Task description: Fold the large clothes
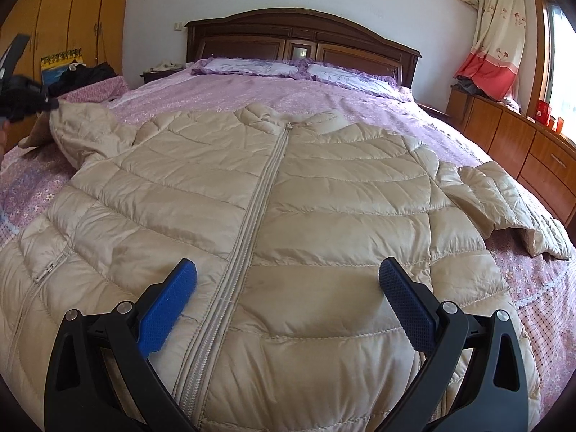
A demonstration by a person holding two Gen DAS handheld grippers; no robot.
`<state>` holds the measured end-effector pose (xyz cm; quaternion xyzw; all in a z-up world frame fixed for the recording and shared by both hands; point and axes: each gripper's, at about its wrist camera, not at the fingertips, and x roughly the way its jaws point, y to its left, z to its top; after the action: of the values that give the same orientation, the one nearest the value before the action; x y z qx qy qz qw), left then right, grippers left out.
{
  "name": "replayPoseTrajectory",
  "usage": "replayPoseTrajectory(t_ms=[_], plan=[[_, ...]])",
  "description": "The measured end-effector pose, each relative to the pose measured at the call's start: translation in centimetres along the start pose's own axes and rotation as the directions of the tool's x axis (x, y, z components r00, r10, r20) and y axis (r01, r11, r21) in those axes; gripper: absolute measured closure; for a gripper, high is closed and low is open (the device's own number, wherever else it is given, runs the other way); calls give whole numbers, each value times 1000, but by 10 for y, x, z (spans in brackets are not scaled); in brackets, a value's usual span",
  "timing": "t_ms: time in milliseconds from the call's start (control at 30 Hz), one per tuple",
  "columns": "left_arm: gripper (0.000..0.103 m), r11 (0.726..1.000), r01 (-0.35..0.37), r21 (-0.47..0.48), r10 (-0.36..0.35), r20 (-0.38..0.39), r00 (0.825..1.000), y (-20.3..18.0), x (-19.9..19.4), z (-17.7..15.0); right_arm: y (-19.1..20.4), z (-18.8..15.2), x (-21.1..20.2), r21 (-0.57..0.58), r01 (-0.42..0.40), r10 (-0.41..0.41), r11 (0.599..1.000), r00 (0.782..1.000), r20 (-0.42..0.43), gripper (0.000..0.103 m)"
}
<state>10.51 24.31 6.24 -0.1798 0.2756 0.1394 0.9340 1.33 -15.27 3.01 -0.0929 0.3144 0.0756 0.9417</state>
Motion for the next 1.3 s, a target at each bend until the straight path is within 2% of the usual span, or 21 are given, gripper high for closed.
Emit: replayPoseTrajectory(t_ms=[133, 233, 400, 500, 600, 667, 767, 833, 867, 933, 967, 1000, 1100, 1167, 1233, 1267, 1300], plan=[[101, 997, 77, 8, -78, 50, 996, -34, -24, 8, -2, 1, 1, 9, -7, 7, 1000, 1000, -4, 5], [101, 988, 144, 48, -148, 79, 986, -72, -37, 10, -5, 2, 2, 22, 3, -3, 1000, 1000, -6, 5], [101, 966, 221, 135, -231, 62, 971, -135, -49, -2, -17, 2, 1, 88, 18, -18, 996, 1000, 2, 5], [101, 947, 276, 167, -285, 32, 958, -177, -48, -16, -37, 4, 0, 204, 47, -49, 978, 999, 2, 5], [101, 918, 357, 172, -358, -22, 933, -214, -44, -39, -69, 5, -7, 356, 74, -84, 932, 996, 13, 5], [101, 900, 390, 194, -385, -67, 921, -234, -40, -59, -90, 10, -12, 406, 118, -130, 906, 991, 4, 5], [101, 856, 428, 290, -401, -150, 904, -263, -32, -91, -117, 15, -15, 453, 178, -180, 874, 983, -39, 5], [100, 814, 460, 353, -399, -236, 886, -278, -25, -115, -134, 11, -14, 508, 160, -158, 846, 986, -48, 5], [96, 805, 467, 367, -387, -272, 881, -280, -22, -122, -139, 8, -11, 533, 150, -143, 833, 988, -55, 5], [81, 795, 454, 402, -304, -383, 872, -281, -17, -140, -145, 0, -2, 566, 135, -103, 813, 991, -88, 5], [72, 790, 466, 399, -302, -408, 862, -274, -26, -147, -145, -4, 4, 568, 132, -88, 813, 991, -105, 5], [70, 789, 479, 383, -321, -408, 855, -261, -33, -150, -144, -6, 7, 561, 133, -84, 817, 990, -112, 5], [64, 833, 477, 279, -367, -367, 855, -216, -57, -152, -133, -5, 6, 519, 123, -91, 846, 992, -87, 5], [64, 864, 448, 231, -367, -321, 873, -185, -64, -153, -123, -2, 2, 484, 91, -74, 871, 996, -54, 5], [65, 924, 297, 242, -246, -221, 944, -156, -66, -154, -115, 1, -2, 470, 70, -56, 880, 997, -44, 7], [67, 943, 238, 233, -196, -191, 962, -148, -64, -153, -108, 9, -5, 476, 45, -26, 878, 999, -48, 9], [68, 961, 199, 192, -167, -171, 971, -135, -61, -148, -101, 17, -6, 484, 11, 15, 875, 999, -49, 13]])
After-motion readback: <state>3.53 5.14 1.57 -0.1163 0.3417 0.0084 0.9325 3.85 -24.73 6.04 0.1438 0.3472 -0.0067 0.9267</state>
